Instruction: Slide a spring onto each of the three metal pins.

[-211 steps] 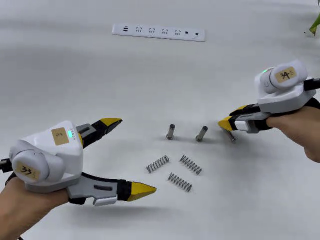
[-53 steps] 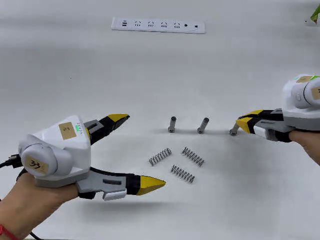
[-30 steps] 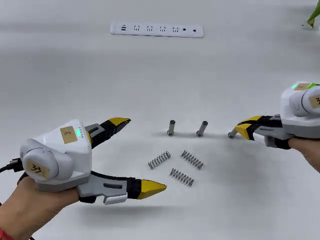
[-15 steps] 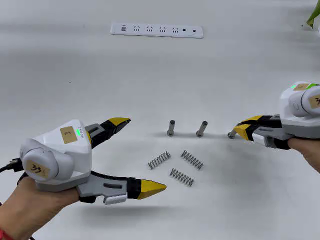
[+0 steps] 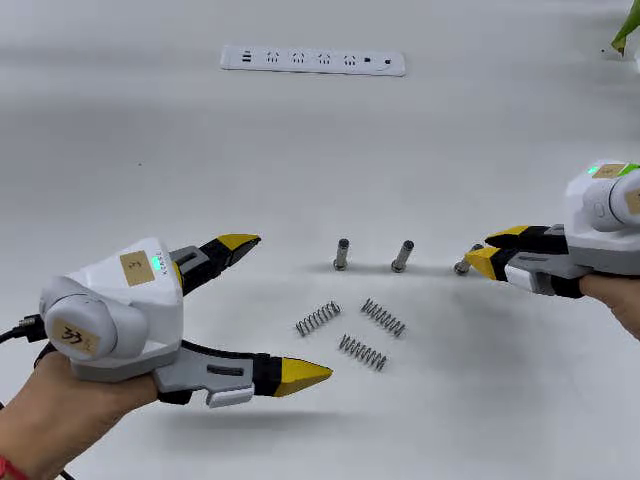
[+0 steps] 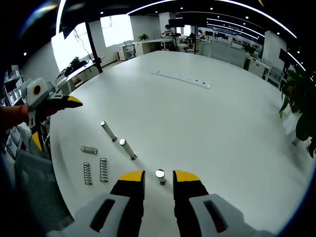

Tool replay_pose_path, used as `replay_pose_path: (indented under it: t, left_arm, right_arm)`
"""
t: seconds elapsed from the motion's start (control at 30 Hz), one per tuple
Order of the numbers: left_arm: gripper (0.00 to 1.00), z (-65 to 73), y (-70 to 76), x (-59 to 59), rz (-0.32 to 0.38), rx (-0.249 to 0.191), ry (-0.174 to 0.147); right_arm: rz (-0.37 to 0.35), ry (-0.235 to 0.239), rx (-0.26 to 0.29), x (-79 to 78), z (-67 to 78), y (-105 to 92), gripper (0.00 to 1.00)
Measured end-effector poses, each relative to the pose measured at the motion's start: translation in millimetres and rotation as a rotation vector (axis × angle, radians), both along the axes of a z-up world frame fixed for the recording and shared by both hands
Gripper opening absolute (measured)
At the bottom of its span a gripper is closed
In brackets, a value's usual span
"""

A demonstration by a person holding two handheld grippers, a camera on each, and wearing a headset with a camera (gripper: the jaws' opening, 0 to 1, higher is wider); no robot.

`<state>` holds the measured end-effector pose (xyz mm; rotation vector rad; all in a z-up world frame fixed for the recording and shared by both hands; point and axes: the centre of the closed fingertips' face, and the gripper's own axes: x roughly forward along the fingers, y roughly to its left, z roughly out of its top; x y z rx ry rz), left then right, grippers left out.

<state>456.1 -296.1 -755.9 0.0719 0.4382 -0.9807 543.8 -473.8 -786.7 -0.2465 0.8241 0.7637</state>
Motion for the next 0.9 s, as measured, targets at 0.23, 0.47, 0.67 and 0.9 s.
replay_pose_path:
  t: [0.23,0.47,0.67,0.9]
  left_arm:
    - [0.98,0.5,0.4,-0.9,-0.002,0.009,-0.004]
    - [0.98,4.5,-0.4,-1.2,-0.004,0.015,-0.014]
    - [0.98,6.7,-1.0,-1.5,-0.008,0.03,-0.025]
    - [0.98,10.2,-2.0,-5.0,-0.012,0.042,-0.031]
  right_arm:
    - [0.025,-0.019,0.023,-1.9,7.9,-0.7,0.33]
    - [0.038,-0.029,0.076,-3.4,19.2,-3.2,0.43]
    - [0.087,-0.045,0.095,-8.8,25.1,-6.6,0.51]
    - [0.194,-0.053,0.111,-24.8,29.4,-8.1,0.62]
